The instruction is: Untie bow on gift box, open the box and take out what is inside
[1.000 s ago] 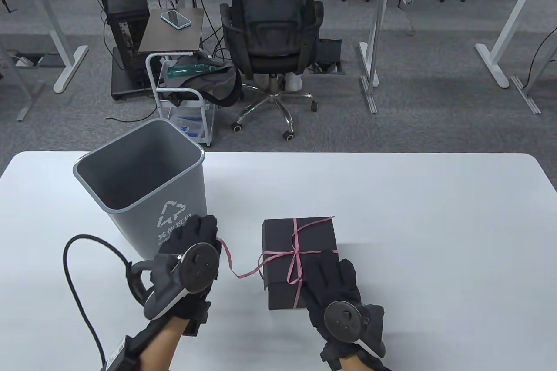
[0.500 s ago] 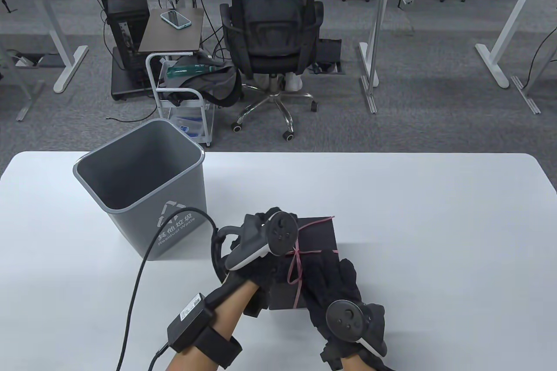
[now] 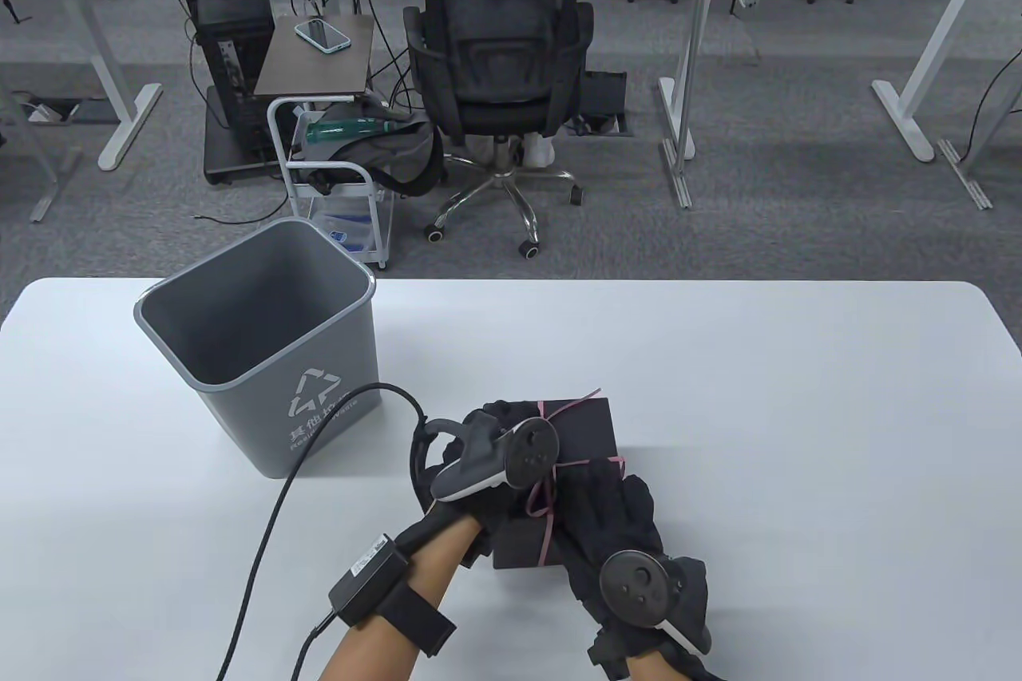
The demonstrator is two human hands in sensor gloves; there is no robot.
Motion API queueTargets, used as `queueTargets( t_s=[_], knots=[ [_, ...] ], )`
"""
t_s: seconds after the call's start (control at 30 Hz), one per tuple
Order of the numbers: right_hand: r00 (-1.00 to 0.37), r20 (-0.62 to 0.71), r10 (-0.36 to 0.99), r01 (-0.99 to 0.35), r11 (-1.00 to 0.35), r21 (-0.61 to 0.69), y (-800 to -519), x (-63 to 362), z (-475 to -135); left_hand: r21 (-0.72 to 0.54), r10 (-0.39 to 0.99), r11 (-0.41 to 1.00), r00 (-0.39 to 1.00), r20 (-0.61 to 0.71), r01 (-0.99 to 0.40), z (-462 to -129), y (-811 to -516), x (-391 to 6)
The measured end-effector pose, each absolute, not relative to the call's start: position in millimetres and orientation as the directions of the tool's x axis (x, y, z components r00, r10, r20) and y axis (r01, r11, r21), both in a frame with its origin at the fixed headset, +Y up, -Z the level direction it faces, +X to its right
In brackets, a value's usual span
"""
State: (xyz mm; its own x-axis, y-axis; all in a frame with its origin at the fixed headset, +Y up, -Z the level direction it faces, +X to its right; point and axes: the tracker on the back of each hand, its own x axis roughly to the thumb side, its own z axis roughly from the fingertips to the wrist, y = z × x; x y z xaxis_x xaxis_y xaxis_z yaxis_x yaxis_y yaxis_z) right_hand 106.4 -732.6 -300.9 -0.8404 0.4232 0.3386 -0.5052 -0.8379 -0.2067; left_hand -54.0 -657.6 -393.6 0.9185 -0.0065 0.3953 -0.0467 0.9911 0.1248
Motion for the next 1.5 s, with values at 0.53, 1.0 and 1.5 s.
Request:
queueTargets(
  t_s=[0.53, 1.0, 1.5],
  knots=[
    [-0.832, 0.344, 0.436, -0.519, -0.83, -0.203, -734, 108, -302, 0.324, 0.067, 0.929, 0.942, 0.329, -0.179, -322, -561, -151],
    [-0.831, 0.343, 0.438, -0.521, -0.83, -0.202, -736, 108, -302, 0.432, -0.024, 0.902, 1.0, 0.01, 0.017, -291, -551, -215],
    [-0.829, 0.344, 0.44, -0.523, -0.829, -0.2, -736, 109, -302, 0.244, -0.026, 0.97, 0.999, 0.025, 0.019, -311, -603, -194]
  ],
)
